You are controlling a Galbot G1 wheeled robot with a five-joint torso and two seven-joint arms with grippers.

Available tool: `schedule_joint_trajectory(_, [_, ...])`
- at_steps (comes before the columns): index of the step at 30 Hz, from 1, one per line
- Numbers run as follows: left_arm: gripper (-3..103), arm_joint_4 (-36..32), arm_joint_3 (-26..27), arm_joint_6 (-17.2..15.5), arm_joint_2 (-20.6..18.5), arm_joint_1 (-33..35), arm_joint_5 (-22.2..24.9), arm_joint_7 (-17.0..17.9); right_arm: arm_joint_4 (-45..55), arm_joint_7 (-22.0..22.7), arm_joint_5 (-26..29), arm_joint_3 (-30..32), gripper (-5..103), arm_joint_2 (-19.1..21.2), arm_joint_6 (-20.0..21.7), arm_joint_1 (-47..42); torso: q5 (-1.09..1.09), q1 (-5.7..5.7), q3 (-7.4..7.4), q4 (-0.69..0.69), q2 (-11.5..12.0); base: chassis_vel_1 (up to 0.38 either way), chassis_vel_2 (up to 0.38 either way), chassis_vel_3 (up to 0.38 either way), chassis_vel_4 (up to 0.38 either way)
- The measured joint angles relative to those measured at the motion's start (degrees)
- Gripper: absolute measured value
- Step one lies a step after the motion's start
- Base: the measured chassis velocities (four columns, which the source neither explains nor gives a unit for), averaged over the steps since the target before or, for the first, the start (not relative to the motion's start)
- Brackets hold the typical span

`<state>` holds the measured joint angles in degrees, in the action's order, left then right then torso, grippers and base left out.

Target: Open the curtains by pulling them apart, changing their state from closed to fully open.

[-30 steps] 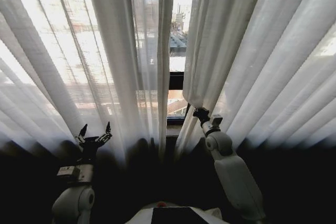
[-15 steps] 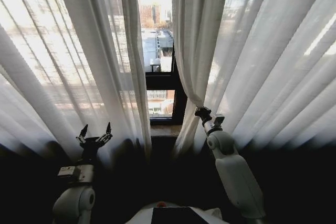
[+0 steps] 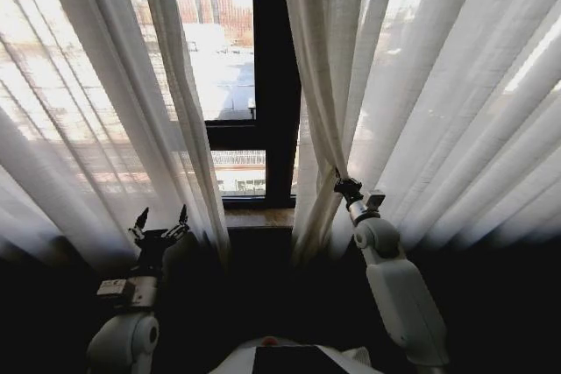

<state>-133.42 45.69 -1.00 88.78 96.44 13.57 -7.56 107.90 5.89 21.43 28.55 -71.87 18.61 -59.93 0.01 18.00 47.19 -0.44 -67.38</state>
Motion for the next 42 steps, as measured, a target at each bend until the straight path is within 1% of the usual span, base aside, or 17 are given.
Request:
schedule_joint_trajectory(3, [100, -0.2, 0.1, 0.1, 0.0, 0.3, 0.0, 0.0, 0.1, 0.0, 0.0, 0.3, 0, 0.0, 0.0, -0.2, 0.02, -0.01, 0.0, -0.02, 0.0, -0.215, -0.246, 0.227, 0.249])
schedule_joint_trajectory(13, [100, -0.3, 0.1, 0.2, 0.1, 0.5, -0.1, 0.0, 0.2, -0.2, 0.3, 0.7, 0, 0.0, -0.1, -0.4, -0.02, -0.02, 0.0, 0.01, 0.0, -0.286, -0.291, 0.278, 0.293])
schedule_joint_trajectory(17, [100, -0.4, 0.1, 0.2, 0.2, 0.6, -0.2, 0.0, 0.1, -0.3, 0.4, 1.0, 0, 0.0, -0.2, -0.5, 0.02, -0.02, 0.0, -0.01, 0.0, -0.356, -0.347, 0.376, 0.342])
schedule_joint_trajectory(21, [100, -0.4, 0.1, 0.3, 0.2, 0.8, -0.2, 0.0, 0.1, -0.3, 0.4, 1.2, 0, 0.0, -0.2, -0.6, 0.0, 0.0, 0.0, 0.0, 0.0, -0.357, -0.382, 0.355, 0.385])
schedule_joint_trajectory(23, [100, -0.4, 0.1, 0.3, 0.2, 0.8, -0.2, 0.0, 0.1, -0.3, 0.4, 1.4, 0, 0.0, -0.2, -0.7, 0.03, 0.0, 0.0, -0.01, 0.0, -0.361, -0.391, 0.349, 0.392])
schedule_joint_trajectory(26, [100, -0.4, 0.0, 0.3, 0.2, 0.8, -0.3, 0.0, 0.2, -0.3, 0.4, 1.4, 0, 0.0, -0.2, -0.7, -0.01, -0.02, -0.01, 0.0, 0.0, -0.358, -0.397, 0.35, 0.397])
schedule_joint_trajectory(42, [100, 0.4, -0.4, 0.3, -0.2, 0.1, -0.6, 0.0, -0.4, -0.4, 0.4, 1.9, 0, -0.2, -0.4, -0.7, 0.0, -0.01, 0.0, 0.0, 0.0, -0.319, -0.371, 0.327, 0.381])
